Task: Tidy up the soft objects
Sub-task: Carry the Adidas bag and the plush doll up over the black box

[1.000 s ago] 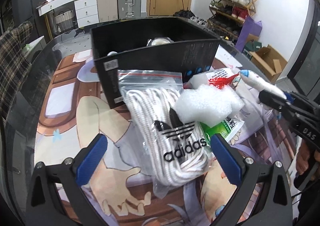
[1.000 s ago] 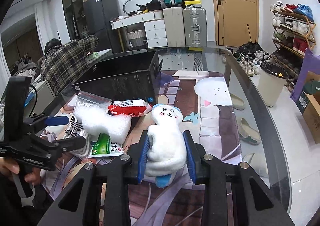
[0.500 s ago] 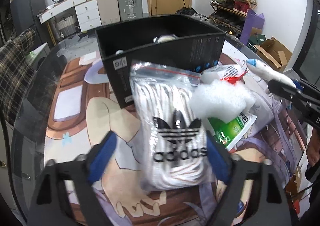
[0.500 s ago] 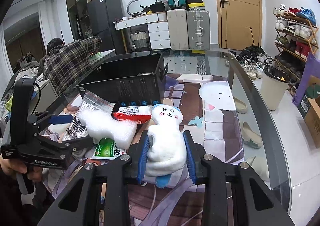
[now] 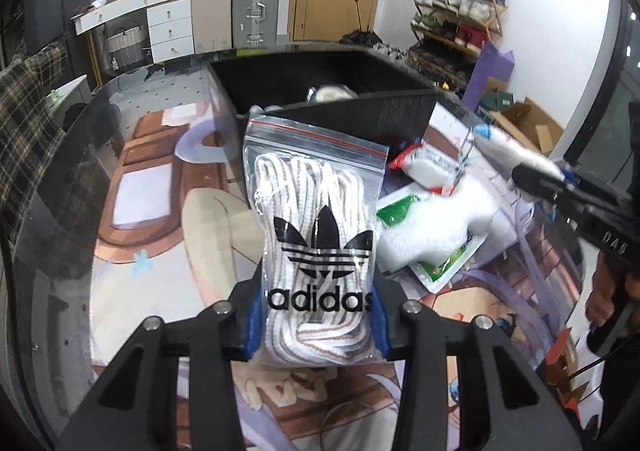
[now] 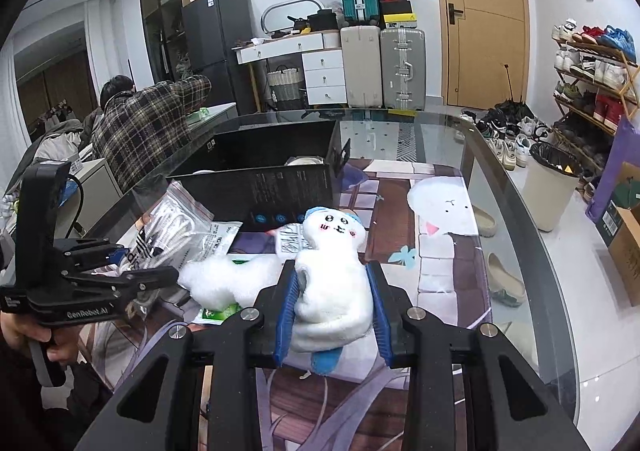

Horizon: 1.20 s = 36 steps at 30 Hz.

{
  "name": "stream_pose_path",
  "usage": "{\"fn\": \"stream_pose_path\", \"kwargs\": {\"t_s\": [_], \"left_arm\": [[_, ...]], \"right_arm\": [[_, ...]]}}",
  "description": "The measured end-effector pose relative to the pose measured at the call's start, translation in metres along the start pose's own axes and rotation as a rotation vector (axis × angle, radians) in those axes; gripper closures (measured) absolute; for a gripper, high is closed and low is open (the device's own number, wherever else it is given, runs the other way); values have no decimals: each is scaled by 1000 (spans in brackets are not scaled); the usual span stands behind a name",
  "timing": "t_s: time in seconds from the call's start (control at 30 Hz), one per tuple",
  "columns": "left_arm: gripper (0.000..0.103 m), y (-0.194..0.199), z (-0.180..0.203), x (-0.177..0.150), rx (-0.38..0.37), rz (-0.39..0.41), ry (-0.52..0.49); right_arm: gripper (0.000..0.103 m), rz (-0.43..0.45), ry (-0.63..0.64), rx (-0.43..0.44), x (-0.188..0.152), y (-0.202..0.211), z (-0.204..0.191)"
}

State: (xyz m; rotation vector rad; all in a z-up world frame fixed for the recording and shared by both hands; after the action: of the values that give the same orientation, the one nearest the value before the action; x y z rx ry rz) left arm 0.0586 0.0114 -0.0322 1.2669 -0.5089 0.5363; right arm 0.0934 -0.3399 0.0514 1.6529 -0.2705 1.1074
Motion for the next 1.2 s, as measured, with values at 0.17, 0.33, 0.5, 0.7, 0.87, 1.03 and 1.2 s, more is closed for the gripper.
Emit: {"fn": "stream_pose_path", "kwargs": {"t_s": [0.17, 0.33, 0.5, 0.7, 0.87, 1.03, 1.2], "left_arm": [[62, 23, -13, 8, -63, 56, 76], [62, 35, -17, 16, -61, 96, 93], [62, 38, -15, 24, -36, 123, 83], [62, 37, -6, 35, 20, 148, 52], [62, 39, 1, 43, 56, 181, 29], [62, 40, 6, 56, 77, 209, 16], [62, 40, 10, 70, 78, 221, 9]], "right_arm": [[70, 23, 13, 14, 3, 6, -7], [70, 47, 27, 31, 8, 10, -14], [70, 69, 52, 50, 17, 14, -24], [70, 103, 74, 87, 29, 17, -35], [70, 118, 81, 106, 44, 14, -40], [70, 130, 87, 104, 62, 10, -40], [70, 133, 99, 98, 74, 5, -36]]}}
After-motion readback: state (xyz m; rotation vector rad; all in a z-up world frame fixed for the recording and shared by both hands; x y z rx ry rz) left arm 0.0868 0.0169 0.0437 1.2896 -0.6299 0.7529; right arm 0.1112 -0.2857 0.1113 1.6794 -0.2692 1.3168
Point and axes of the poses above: each gripper's, at about its wrist camera, not at the fingertips, and y roughly against the way its jaws point, z to its right, x to its top, the point moved 2 cm from there along -y, roughly the way its jaws point, and after that the axes turned 8 degrees about y, right-handed, at the moved point
